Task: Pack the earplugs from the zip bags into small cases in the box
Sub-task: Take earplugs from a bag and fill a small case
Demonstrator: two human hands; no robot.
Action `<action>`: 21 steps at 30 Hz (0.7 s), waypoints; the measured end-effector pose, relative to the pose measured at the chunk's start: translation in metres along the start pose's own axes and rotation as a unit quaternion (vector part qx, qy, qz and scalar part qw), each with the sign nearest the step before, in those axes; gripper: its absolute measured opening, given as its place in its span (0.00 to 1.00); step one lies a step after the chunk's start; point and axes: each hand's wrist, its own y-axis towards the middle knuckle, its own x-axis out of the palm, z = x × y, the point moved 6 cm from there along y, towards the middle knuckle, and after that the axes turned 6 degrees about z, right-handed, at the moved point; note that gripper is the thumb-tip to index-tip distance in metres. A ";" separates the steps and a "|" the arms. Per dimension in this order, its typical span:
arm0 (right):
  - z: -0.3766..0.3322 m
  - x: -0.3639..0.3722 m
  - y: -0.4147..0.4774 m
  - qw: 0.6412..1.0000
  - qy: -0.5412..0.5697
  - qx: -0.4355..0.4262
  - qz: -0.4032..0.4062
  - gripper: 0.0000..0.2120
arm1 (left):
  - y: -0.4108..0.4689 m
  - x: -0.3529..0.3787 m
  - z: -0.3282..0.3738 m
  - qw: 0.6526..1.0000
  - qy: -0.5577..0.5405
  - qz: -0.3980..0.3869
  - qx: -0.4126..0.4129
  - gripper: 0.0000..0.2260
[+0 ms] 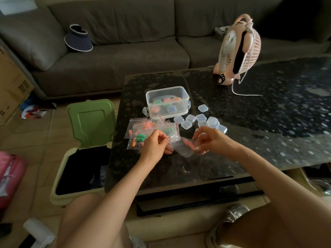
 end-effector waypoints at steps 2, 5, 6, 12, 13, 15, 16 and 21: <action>-0.002 -0.007 -0.003 0.999 -0.010 -0.035 0.018 0.17 | -0.001 0.008 -0.002 0.997 -0.046 -0.018 -0.052 0.04; -0.005 -0.017 -0.008 0.997 -0.004 -0.053 0.063 0.14 | -0.002 0.021 -0.003 0.986 -0.109 -0.047 -0.114 0.04; -0.005 -0.019 -0.009 0.995 -0.001 -0.054 0.079 0.11 | -0.003 0.024 -0.003 0.982 -0.126 -0.055 -0.130 0.04; -0.007 -0.034 -0.005 0.980 0.015 -0.059 0.187 0.05 | -0.008 0.040 -0.007 0.957 -0.173 -0.088 -0.217 0.06; -0.007 -0.035 -0.005 0.979 0.014 -0.058 0.194 0.04 | -0.009 0.040 -0.008 0.953 -0.178 -0.088 -0.229 0.05; -0.008 -0.034 -0.004 0.978 0.005 -0.056 0.199 0.05 | -0.009 0.040 -0.011 0.947 -0.181 -0.089 -0.248 0.04; -0.009 -0.034 -0.004 0.978 -0.003 -0.054 0.199 0.05 | -0.009 0.041 -0.013 0.945 -0.181 -0.090 -0.256 0.04; -0.009 -0.034 -0.002 0.979 -0.043 -0.046 0.196 0.08 | -0.005 0.044 -0.025 0.943 -0.174 -0.084 -0.272 0.26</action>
